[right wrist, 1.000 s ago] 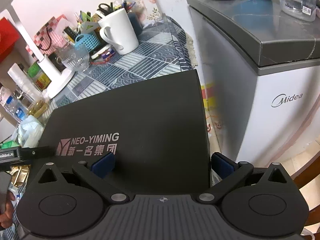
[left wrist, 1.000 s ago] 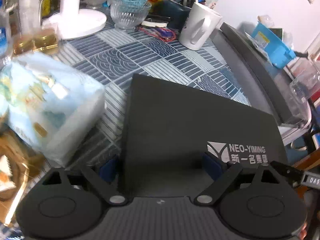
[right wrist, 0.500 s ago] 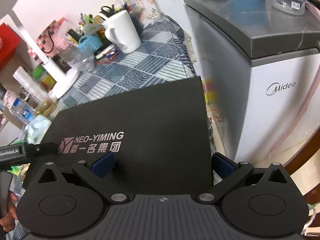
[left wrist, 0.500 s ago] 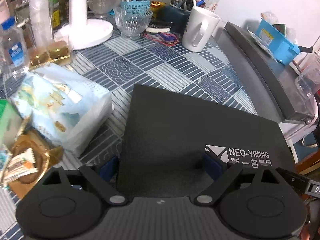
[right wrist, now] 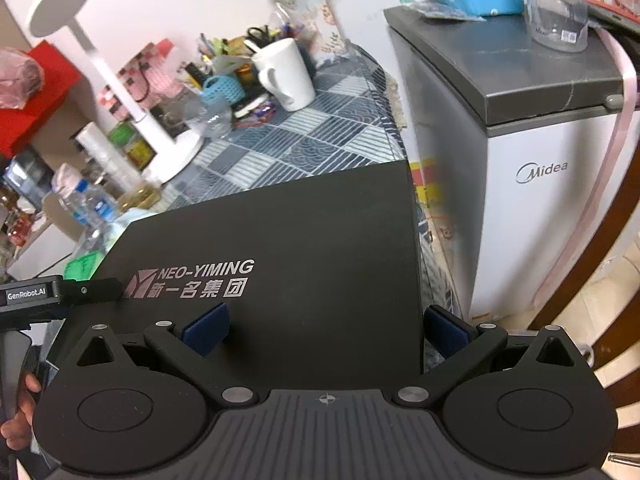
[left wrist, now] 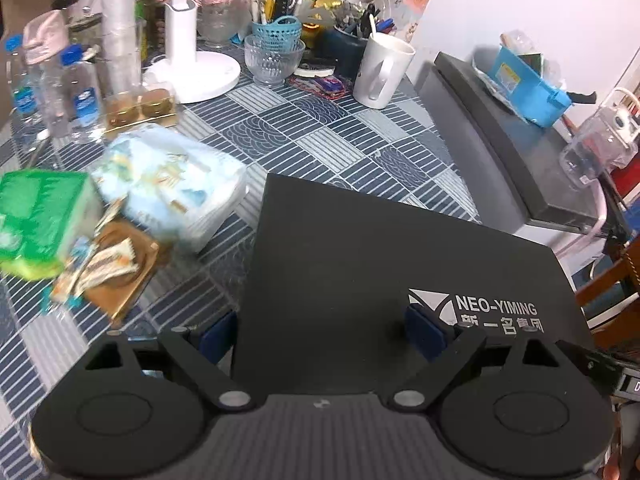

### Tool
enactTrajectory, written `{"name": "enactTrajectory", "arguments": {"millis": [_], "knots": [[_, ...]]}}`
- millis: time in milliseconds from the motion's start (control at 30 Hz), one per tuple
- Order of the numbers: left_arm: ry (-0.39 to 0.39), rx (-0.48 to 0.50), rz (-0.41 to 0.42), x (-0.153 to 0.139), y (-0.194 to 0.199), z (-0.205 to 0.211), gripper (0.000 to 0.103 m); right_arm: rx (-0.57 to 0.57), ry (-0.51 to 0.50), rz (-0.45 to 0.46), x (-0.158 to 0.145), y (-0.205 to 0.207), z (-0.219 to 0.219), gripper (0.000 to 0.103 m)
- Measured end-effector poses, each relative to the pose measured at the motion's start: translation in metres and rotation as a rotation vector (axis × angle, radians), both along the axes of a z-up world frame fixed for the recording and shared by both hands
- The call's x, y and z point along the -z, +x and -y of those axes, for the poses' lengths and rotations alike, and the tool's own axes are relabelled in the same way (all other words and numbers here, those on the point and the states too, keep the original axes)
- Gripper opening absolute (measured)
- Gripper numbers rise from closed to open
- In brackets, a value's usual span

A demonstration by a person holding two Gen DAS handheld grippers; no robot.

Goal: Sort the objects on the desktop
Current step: 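Lift the black lid with both grippers and carry it toward the white box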

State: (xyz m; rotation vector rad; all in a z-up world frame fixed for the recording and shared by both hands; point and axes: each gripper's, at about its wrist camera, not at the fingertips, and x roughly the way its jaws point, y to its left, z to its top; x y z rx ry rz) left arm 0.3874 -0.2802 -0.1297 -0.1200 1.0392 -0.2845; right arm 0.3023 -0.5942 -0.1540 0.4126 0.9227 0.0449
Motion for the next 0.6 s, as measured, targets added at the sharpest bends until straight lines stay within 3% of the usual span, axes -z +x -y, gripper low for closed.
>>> {"name": "enactTrajectory", "arguments": {"millis": [600], "knots": [[0.014,-0.032,0.051,-0.065,-0.126,-0.041,0.103,-0.077,0.032,0.038,-0.063,-0.115,-0.039,0.103]]}}
